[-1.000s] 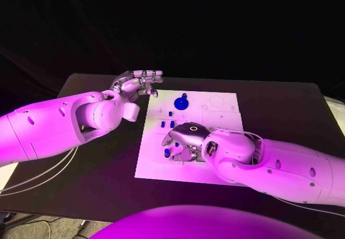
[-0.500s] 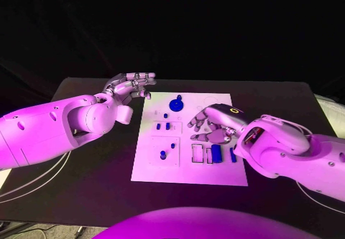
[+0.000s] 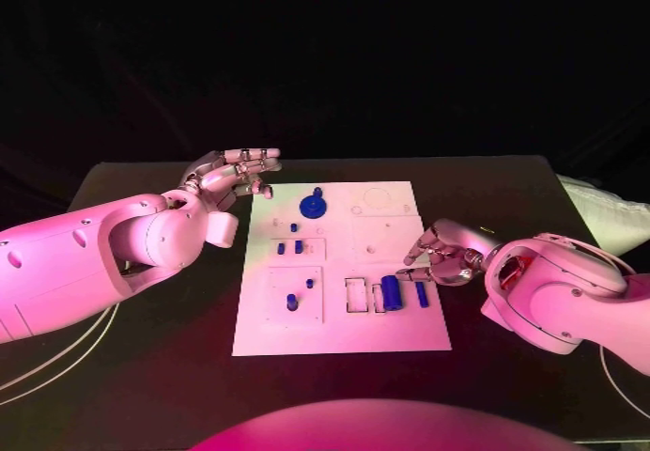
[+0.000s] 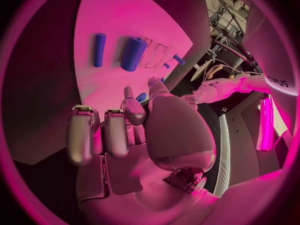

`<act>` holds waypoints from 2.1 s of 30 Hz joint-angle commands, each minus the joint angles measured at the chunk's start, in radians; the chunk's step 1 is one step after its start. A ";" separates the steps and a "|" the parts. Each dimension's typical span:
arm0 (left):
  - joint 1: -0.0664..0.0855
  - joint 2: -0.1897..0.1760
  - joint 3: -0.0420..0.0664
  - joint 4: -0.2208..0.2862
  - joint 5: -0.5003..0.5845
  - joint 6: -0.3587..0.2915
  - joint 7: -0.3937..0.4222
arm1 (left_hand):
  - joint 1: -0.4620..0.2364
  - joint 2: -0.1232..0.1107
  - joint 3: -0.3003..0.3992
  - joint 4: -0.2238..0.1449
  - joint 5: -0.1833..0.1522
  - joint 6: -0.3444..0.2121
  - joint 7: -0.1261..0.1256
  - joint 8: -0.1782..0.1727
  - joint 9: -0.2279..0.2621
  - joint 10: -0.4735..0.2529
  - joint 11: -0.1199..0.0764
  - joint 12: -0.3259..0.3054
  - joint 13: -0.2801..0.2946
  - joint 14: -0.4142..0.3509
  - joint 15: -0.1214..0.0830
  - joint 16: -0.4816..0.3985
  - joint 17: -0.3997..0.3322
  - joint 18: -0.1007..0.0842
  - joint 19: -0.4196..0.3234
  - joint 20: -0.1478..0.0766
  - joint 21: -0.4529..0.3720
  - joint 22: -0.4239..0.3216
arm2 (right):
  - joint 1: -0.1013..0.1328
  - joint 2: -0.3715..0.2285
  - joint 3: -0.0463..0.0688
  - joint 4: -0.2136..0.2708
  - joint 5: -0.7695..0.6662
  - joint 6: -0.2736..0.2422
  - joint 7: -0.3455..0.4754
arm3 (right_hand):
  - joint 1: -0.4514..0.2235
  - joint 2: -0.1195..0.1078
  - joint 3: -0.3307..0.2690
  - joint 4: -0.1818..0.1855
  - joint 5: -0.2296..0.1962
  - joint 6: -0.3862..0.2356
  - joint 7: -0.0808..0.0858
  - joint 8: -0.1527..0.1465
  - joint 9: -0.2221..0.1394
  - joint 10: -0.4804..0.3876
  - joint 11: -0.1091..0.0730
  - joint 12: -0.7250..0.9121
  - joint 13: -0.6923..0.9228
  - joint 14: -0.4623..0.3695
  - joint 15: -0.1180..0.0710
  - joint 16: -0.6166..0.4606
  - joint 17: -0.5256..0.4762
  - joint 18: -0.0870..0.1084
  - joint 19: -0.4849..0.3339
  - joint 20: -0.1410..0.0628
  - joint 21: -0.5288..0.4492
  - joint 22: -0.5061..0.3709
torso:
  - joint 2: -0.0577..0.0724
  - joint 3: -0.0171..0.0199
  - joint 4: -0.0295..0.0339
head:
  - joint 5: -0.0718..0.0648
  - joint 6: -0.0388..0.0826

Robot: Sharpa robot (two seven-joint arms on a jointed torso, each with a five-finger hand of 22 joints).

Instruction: Assemble the parts on the task board

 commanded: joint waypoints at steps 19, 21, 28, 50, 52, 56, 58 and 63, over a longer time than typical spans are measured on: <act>-0.002 0.002 -0.001 -0.001 0.002 0.025 0.000 | 0.003 0.003 -0.006 -0.001 0.006 -0.005 -0.001 0.006 0.001 -0.004 0.001 0.003 0.002 -0.010 0.000 0.004 -0.001 0.019 -0.001 0.005 -0.006 -0.001 | -0.066 0.099 -0.008 -0.063 -0.073 0.042 -0.101 | -0.035 0.025 -0.077 0.040 -0.010 -0.005 0.001 0.025 0.013 -0.005 0.001 0.041 0.081 0.056 0.006 0.015 0.023 -0.019 -0.004 0.005 0.005 0.004 | 0.001 -0.0012 -0.0029 | 0.000 0.002; -0.002 0.001 -0.001 -0.001 0.002 0.025 0.000 | 0.003 0.003 -0.006 -0.001 0.006 -0.005 -0.001 0.006 0.001 -0.004 0.001 0.003 0.002 -0.010 0.000 0.004 -0.001 0.019 -0.001 0.005 -0.006 -0.001 | -0.070 0.105 -0.008 -0.069 -0.083 0.052 -0.102 | -0.033 0.026 -0.079 0.040 -0.011 -0.002 0.001 0.028 0.015 -0.006 0.000 0.041 0.082 0.056 0.006 0.015 0.023 -0.018 -0.004 0.005 0.004 0.004 | 0.001 -0.0007 -0.0037 | 0.003 0.001; -0.002 -0.001 -0.001 0.000 0.002 0.025 0.000 | 0.003 0.003 -0.006 -0.001 0.006 -0.005 -0.001 0.006 0.001 -0.004 0.001 0.003 0.002 -0.010 0.000 0.004 -0.001 0.019 -0.001 0.005 -0.006 -0.001 | -0.077 0.119 -0.008 -0.080 -0.113 0.089 -0.105 | -0.023 0.028 -0.084 0.037 -0.013 0.002 -0.001 0.034 0.019 -0.009 -0.002 0.037 0.084 0.055 0.004 0.015 0.023 -0.019 -0.004 0.004 0.004 0.005 | 0.000 -0.0017 -0.0029 | 0.004 -0.002; -0.002 -0.003 -0.001 0.000 0.002 0.027 -0.003 | 0.003 0.004 -0.008 -0.003 0.006 -0.006 -0.001 0.009 0.001 -0.007 0.001 0.007 0.002 -0.012 0.000 0.004 -0.003 0.019 -0.002 0.005 -0.007 -0.001 | -0.081 0.112 -0.007 -0.061 0.038 -0.082 -0.099 | 0.093 0.090 -0.028 -0.018 -0.075 0.034 -0.016 0.073 0.062 0.011 -0.016 0.051 0.139 0.057 -0.007 0.022 0.039 -0.021 0.000 -0.008 0.008 0.015 | 0.000 -0.0010 -0.0040 | 0.001 -0.005; -0.002 -0.002 -0.001 0.000 0.002 0.027 -0.003 | 0.003 0.004 -0.008 -0.003 0.006 -0.006 -0.001 0.009 0.001 -0.007 0.001 0.007 0.002 -0.012 0.000 0.004 -0.003 0.019 -0.002 0.005 -0.007 -0.001 | -0.081 0.111 -0.007 -0.055 0.095 -0.104 -0.096 | 0.060 0.089 -0.041 0.004 -0.022 0.037 -0.019 0.076 0.067 0.014 -0.018 0.051 0.143 0.057 -0.009 0.022 0.041 -0.021 0.001 -0.008 0.009 0.016 | 0.000 -0.0018 -0.0035 | 0.001 -0.004; -0.002 0.000 -0.001 -0.001 0.002 0.027 -0.004 | 0.004 0.004 -0.008 -0.003 0.007 -0.007 -0.001 0.010 0.001 -0.008 0.001 0.008 0.003 -0.012 0.000 0.004 -0.004 0.019 -0.002 0.005 -0.007 -0.001 | -0.080 0.111 -0.007 -0.043 0.172 -0.137 -0.088 | 0.035 0.091 -0.061 0.027 0.058 0.039 -0.022 0.081 0.078 0.018 -0.020 0.049 0.149 0.058 -0.011 0.025 0.046 -0.022 0.004 -0.011 0.011 0.021 | 0.000 -0.0015 -0.0013 | -0.001 -0.003; -0.002 0.001 -0.001 -0.001 0.002 0.027 -0.004 | 0.005 0.004 -0.008 -0.004 0.007 -0.007 -0.001 0.010 0.001 -0.008 0.001 0.009 0.003 -0.012 0.000 0.004 -0.004 0.019 -0.002 0.005 -0.007 -0.001 | -0.079 0.111 -0.007 -0.039 0.187 -0.152 -0.084 | 0.034 0.093 -0.063 0.029 0.069 0.041 -0.023 0.082 0.080 0.020 -0.022 0.048 0.151 0.059 -0.012 0.026 0.049 -0.022 0.005 -0.011 0.012 0.023 | 0.000 -0.0013 -0.0010 | 0.000 -0.003; -0.002 0.002 -0.001 -0.002 0.002 0.028 -0.004 | 0.005 0.004 -0.008 -0.004 0.007 -0.007 -0.001 0.010 0.001 -0.008 0.001 0.009 0.003 -0.012 0.000 0.004 -0.004 0.019 -0.002 0.005 -0.007 -0.001 | -0.075 0.111 -0.006 -0.031 0.221 -0.179 -0.070 | 0.028 0.101 -0.071 0.037 0.098 0.044 -0.026 0.085 0.087 0.026 -0.024 0.051 0.158 0.061 -0.015 0.032 0.062 -0.023 0.008 -0.014 0.016 0.030 | -0.001 -0.0020 -0.0027 | -0.001 -0.003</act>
